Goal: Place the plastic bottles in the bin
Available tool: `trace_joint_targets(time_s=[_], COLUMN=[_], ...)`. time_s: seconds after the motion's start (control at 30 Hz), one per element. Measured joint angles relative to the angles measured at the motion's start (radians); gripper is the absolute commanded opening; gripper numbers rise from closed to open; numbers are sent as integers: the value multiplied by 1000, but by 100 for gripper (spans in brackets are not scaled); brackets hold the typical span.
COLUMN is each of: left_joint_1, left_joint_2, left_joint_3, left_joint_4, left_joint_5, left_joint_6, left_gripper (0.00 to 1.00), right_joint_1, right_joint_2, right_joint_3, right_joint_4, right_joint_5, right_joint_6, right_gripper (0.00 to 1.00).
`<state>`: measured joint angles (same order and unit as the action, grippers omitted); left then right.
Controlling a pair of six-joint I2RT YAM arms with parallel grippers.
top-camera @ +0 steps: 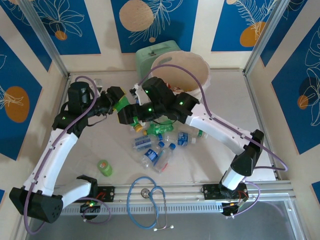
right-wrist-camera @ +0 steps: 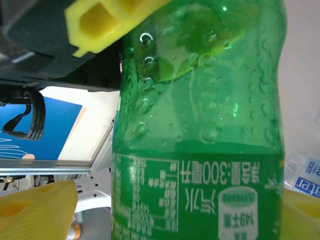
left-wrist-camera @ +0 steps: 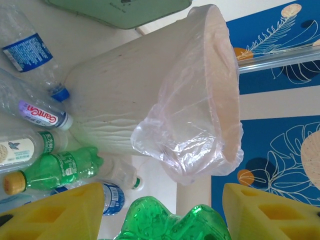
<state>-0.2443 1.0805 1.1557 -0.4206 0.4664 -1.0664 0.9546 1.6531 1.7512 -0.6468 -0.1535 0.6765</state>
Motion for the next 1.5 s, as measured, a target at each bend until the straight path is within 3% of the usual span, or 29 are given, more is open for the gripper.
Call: trace_joint_targets(time_s=[0.07, 0.27, 0.4, 0.53, 0.6, 1.0, 1.23, 1.5], left_joint_1=[0, 0, 0, 0, 0, 10, 13, 12], left_joint_2=[0, 0, 0, 0, 0, 14, -46, -8], left_joint_3=[-5, -10, -11, -10, -10, 269, 253, 69], left_joint_4=[13, 36, 40, 39, 38, -167, -217, -232], left_joint_5=[7, 24, 24, 23, 19, -174, -259, -171], left_joint_6=[-7, -26, -28, -28, -20, 290, 431, 470], left_gripper=[54, 54, 59, 79, 100, 100, 100, 100], right_joint_1=[0, -1, -4, -4, -3, -29, -196, -470], right_joint_2=[1, 2, 2, 2, 1, -45, -64, -74], right_joint_3=[2, 10, 10, 10, 10, 21, 162, 252], right_joint_4=[-3, -24, -28, -26, -23, -39, -90, -126], right_joint_5=[6, 30, 40, 42, 41, 65, 75, 77], right_joint_6=[0, 1, 0, 1, 0, -20, -64, -76], right_gripper=[83, 66, 63, 61, 61, 60, 60, 61])
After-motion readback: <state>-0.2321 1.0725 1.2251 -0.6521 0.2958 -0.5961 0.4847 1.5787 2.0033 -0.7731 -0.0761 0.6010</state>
